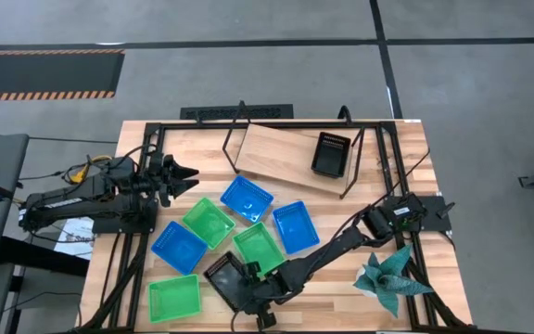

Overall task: Stack baskets on shelf by color
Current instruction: Stack the black bin on top of the black bin on the shelf, then put the bottom right blue bin on the shelf

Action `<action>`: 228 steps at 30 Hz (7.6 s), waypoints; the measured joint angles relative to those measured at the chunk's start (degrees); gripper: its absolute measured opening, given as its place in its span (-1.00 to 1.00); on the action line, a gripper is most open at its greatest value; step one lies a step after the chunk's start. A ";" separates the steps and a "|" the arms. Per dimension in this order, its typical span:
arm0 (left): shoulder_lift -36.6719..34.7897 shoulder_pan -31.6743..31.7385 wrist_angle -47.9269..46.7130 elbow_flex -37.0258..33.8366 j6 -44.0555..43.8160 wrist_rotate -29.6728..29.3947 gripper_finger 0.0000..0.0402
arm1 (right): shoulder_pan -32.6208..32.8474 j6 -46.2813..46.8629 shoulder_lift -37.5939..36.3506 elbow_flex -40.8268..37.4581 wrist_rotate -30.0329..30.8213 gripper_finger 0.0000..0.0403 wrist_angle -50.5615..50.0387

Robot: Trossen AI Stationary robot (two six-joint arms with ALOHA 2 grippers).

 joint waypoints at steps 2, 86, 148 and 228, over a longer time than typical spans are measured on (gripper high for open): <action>0.00 -0.01 -0.01 0.00 0.00 0.01 0.13 | -0.02 0.03 -0.17 0.16 0.02 -0.32 0.14; -0.02 -0.02 -2.08 0.00 2.99 -0.80 0.13 | -43.11 -17.31 -74.09 -56.32 14.59 -0.91 -12.08; -0.02 0.00 -1.29 0.00 2.90 -3.52 0.13 | -49.51 -18.99 -74.40 -65.70 4.17 -0.88 -8.03; 0.02 -0.02 -1.46 -0.02 3.26 -3.34 0.13 | -7.43 2.08 -38.50 -47.74 -3.09 -0.32 -4.03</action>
